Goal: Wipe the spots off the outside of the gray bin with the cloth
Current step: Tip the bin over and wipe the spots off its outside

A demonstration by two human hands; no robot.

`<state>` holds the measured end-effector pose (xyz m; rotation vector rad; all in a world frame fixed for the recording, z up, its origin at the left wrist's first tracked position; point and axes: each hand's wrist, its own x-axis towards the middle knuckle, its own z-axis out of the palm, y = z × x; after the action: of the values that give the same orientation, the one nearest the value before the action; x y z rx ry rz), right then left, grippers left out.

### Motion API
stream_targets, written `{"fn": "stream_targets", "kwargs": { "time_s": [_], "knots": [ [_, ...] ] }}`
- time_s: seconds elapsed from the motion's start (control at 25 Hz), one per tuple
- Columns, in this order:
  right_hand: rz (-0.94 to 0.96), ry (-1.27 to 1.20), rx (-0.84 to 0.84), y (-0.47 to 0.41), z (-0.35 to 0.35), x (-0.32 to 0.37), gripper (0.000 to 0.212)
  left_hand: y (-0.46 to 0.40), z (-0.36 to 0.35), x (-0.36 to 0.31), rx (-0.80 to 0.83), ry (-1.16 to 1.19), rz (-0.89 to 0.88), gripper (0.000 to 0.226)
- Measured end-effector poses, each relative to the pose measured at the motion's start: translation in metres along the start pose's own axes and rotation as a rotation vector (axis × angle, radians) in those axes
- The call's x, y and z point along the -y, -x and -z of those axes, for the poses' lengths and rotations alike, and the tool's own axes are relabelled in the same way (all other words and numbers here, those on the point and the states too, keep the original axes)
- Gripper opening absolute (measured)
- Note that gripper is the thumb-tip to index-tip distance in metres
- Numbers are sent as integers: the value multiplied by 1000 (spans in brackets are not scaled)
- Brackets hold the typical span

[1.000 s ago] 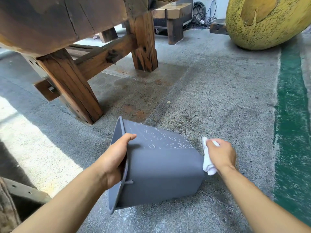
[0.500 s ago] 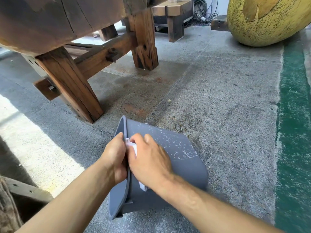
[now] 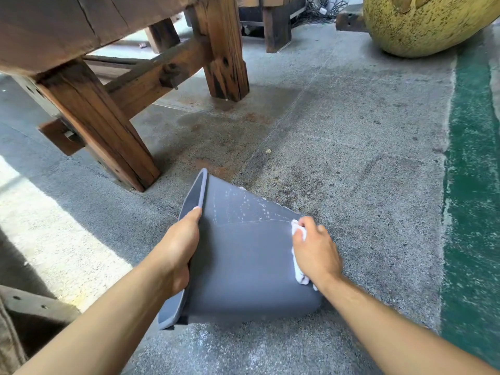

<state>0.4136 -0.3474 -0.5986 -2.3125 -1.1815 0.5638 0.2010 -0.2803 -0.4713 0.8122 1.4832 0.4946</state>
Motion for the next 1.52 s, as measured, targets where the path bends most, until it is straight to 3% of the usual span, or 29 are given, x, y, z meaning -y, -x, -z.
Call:
{"fn": "stream_targets", "kwargs": {
  "time_s": [0.2, 0.36, 0.44, 0.6, 0.8, 0.92, 1.28, 1.52],
  "knots": [
    [-136, -1, -16, -3, -4, -37, 19, 7, -12, -3, 25, -22, -43, 59],
    [-354, -74, 79, -5, 1, -60, 18, 9, -12, 0, 6, -61, -71, 58],
    [-414, -195, -7, -8, 11, -60, 14, 12, -7, 0, 48, -55, -74, 64],
    [-202, -391, -261, -11, 35, -2, 14, 14, -4, -2, 131, -4, -141, 68],
    [351, -400, -128, 37, 31, 100, 17, 6, -11, -12, 143, 60, -185, 82],
    [489, -286, -52, 62, 20, 130, 24, 1, -9, -10, 162, 118, -132, 85],
    [430, -159, -60, 3, 0, 147, 29, -16, -8, -3, 40, -40, -192, 90],
    [188, 28, -7, -47, -18, 89, 30, -29, 11, 15, -160, -11, -126, 96]
  ]
}}
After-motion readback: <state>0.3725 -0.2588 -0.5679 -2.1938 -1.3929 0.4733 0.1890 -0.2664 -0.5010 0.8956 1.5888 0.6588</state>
